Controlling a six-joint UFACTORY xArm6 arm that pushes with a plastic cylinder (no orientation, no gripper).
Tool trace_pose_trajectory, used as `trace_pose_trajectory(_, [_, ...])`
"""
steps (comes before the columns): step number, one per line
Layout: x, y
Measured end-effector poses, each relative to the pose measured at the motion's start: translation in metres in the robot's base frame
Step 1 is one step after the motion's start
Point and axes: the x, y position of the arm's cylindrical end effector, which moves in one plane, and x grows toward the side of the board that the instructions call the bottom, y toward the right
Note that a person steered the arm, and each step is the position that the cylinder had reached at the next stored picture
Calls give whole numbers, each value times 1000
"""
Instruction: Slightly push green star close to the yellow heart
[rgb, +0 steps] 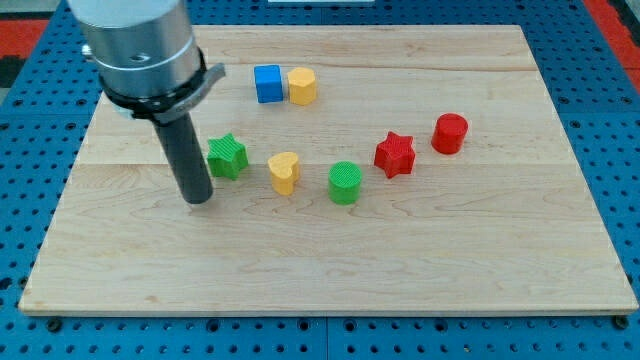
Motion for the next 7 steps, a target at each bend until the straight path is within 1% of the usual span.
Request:
trace_pose_trajectory(1, [-16,7])
trace_pose_trajectory(2, [-19,29])
trace_pose_trajectory(3, [-24,14])
trace_pose_trajectory(4, [-36,-25])
trace_pose_trajectory(5, [-56,-17])
trace_pose_trajectory(6, [-64,17])
trace_pose_trajectory(7, [-78,37])
